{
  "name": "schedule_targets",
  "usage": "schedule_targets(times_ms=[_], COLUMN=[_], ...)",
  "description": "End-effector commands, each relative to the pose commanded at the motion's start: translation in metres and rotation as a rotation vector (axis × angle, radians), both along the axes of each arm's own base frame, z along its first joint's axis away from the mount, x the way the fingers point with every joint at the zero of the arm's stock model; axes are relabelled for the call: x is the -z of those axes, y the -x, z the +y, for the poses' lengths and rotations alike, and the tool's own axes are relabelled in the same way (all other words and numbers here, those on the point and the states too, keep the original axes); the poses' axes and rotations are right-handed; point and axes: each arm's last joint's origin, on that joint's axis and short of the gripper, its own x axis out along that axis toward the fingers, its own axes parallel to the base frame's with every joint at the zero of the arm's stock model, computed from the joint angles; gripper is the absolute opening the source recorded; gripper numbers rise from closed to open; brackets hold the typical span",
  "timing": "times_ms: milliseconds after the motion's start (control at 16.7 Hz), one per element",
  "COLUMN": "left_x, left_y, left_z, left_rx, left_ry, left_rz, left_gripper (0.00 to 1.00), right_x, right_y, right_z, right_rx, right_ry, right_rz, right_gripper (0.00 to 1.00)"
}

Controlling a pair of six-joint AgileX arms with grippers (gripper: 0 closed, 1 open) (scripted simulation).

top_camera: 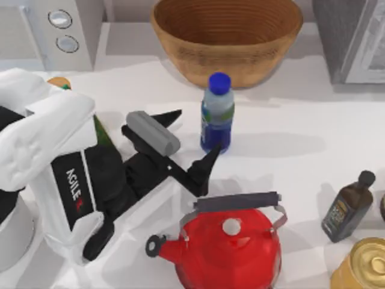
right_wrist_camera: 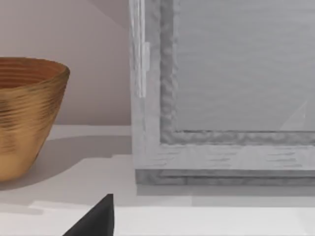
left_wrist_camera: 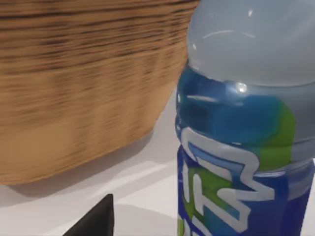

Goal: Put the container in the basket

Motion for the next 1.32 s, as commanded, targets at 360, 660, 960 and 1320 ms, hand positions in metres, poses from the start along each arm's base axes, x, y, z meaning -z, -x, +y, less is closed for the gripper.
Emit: schedule_targets(times_ms=[360,660,960,1320], left_x=[-0.001,0.001,0.001,0.001], left_y=[-0.004,-0.030,-0.048,-0.048], left_z=[-0.001,-0.029,-0.051,-0.051], left_rx=[-0.004,0.000,0.000,0.000], left_ry=[0.001,0.000,0.000,0.000], left_rz=[-0.001,-0.001,0.000,0.000], left_gripper=[1.00,1.00,1.00,0.77], right_x=[0.000,0.000,0.000,0.000], right_y=[0.000,0.000,0.000,0.000], right_z=[0.000,0.000,0.000,0.000], right_rx=[0.000,0.000,0.000,0.000], right_ry=[0.000,0.000,0.000,0.000], right_rz=[0.000,0.000,0.000,0.000], right_gripper=[1.00,1.00,1.00,1.00])
